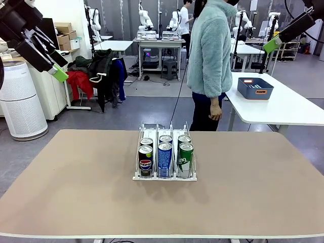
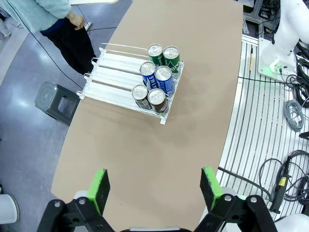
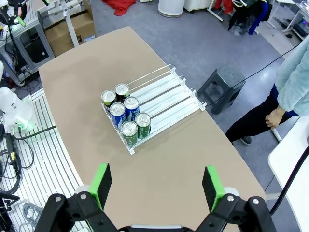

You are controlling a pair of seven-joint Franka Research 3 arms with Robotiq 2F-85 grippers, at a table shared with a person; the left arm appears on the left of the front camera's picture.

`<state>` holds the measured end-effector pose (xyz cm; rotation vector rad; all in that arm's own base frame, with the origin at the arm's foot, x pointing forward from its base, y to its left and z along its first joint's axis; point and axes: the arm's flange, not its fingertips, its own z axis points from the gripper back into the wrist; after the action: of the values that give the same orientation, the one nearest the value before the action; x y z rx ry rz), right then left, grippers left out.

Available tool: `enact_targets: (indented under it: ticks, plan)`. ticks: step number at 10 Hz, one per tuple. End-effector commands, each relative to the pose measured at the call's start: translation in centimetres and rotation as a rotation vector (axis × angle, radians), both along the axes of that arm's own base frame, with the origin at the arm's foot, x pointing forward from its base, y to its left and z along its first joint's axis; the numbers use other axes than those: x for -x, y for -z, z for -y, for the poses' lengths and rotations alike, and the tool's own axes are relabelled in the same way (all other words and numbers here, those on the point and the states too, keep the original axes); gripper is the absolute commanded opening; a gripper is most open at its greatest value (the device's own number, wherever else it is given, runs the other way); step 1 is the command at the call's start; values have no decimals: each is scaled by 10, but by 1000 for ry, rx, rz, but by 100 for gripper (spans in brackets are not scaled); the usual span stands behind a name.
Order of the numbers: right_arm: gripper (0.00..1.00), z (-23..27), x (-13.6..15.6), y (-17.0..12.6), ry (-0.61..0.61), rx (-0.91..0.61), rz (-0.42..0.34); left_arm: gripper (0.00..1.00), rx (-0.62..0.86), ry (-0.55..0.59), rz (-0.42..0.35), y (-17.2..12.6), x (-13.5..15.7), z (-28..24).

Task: Fill the beverage cans into the dispenser.
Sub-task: Pick up the Ionic drink handed by the human.

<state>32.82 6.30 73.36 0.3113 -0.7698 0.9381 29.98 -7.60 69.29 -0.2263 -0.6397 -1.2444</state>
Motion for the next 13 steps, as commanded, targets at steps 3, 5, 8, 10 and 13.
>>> enact_targets:
  ticks: [3,5,8,10,13]
  plan:
    - [100,3,2,-2,-22,-42,-33,100,9,-16,36,-17,5,-5]
    - [100,4,2,-3,-19,-45,-32,100,-2,-20,43,-21,7,-3]
    - [100,7,0,-4,-11,-51,-29,100,-4,-22,48,-24,8,-3]
    - [100,9,-1,-4,-8,-57,-32,100,-2,18,39,-26,7,-1]
    - [100,10,0,-3,-10,-59,-27,100,12,69,46,-32,8,2]
